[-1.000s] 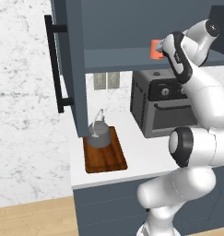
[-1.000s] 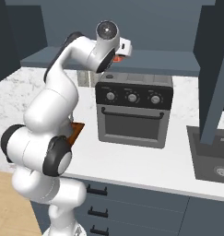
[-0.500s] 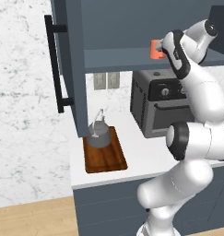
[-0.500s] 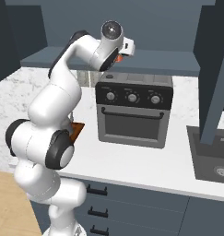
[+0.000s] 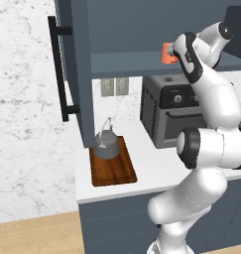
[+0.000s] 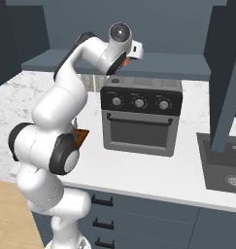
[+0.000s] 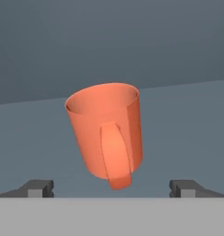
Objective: Pick the kettle from the counter and place it on the tray. Then pick the mug from the cabinet and place it on the tray. Then close the cabinet doors.
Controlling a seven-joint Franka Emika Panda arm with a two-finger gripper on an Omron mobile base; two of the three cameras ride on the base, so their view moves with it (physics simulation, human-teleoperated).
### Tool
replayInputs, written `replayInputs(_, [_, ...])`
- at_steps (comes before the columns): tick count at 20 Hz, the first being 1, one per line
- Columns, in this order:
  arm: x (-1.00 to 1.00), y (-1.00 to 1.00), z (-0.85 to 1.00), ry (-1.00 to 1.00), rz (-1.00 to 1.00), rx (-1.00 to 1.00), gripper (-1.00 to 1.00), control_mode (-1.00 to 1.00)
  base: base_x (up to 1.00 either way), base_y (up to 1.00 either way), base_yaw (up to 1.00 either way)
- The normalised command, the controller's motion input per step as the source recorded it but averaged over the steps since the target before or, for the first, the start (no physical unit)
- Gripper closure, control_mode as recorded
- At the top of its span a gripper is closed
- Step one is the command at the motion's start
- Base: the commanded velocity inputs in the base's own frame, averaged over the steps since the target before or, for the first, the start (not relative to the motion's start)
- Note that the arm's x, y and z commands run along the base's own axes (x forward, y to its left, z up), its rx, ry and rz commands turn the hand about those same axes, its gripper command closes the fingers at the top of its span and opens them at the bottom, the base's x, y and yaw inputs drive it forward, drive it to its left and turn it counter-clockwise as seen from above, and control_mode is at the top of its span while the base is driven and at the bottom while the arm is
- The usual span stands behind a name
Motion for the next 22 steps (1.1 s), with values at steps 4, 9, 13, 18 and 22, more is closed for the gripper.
replayInputs(4, [0.13, 0.00, -0.04, 0.00, 0.00, 0.00, -1.00, -1.00, 0.00, 0.00, 0.00])
replayInputs(9, [0.17, 0.00, -0.03, 0.01, 0.00, 0.00, -1.00, -1.00, 0.00, 0.00, 0.00])
replayInputs(13, [0.15, 0.00, 0.00, 0.02, 0.00, 0.00, -1.00, -1.00, 0.00, 0.00, 0.00])
replayInputs(18, [0.14, 0.00, 0.00, 0.02, 0.00, 0.00, -1.00, -1.00, 0.00, 0.00, 0.00])
replayInputs(22, [0.12, 0.00, 0.00, 0.00, 0.00, 0.00, -1.00, -1.00, 0.00, 0.00, 0.00])
